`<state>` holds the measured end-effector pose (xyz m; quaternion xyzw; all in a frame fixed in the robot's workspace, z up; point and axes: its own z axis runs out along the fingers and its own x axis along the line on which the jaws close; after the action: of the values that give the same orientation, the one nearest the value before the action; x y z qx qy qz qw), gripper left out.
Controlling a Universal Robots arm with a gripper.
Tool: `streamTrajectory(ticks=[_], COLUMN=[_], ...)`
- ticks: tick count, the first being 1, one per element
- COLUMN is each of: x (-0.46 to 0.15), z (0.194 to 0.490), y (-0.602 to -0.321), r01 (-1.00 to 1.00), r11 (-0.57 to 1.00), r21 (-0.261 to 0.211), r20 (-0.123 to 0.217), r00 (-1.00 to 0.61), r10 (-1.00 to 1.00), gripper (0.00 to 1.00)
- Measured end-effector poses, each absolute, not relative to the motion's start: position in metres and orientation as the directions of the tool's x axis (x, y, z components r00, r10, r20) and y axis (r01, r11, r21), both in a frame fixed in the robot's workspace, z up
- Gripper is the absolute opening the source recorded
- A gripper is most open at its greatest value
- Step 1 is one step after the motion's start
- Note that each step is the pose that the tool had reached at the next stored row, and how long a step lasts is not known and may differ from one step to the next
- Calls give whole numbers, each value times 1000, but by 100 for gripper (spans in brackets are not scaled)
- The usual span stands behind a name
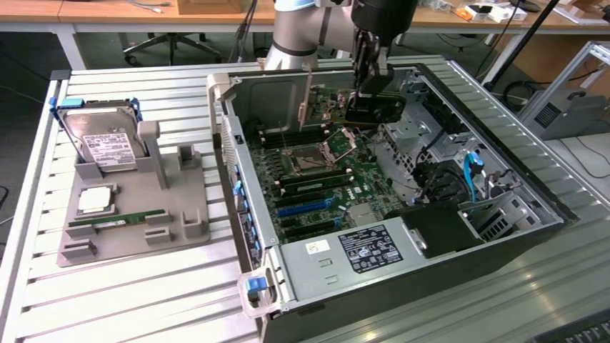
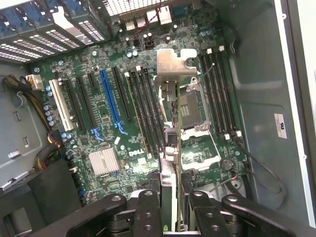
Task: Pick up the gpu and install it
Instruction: 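Insert the gpu into the slot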
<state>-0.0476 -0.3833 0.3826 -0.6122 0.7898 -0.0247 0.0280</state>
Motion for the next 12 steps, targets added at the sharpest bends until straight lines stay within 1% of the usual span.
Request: streamTrajectory(ticks=[12], x=[-48], z=[383], y=[-383], r01=[-971], r11=[226], r21=[-73], r20=[-14], r00=[-225], r10=[-974], gripper=[27])
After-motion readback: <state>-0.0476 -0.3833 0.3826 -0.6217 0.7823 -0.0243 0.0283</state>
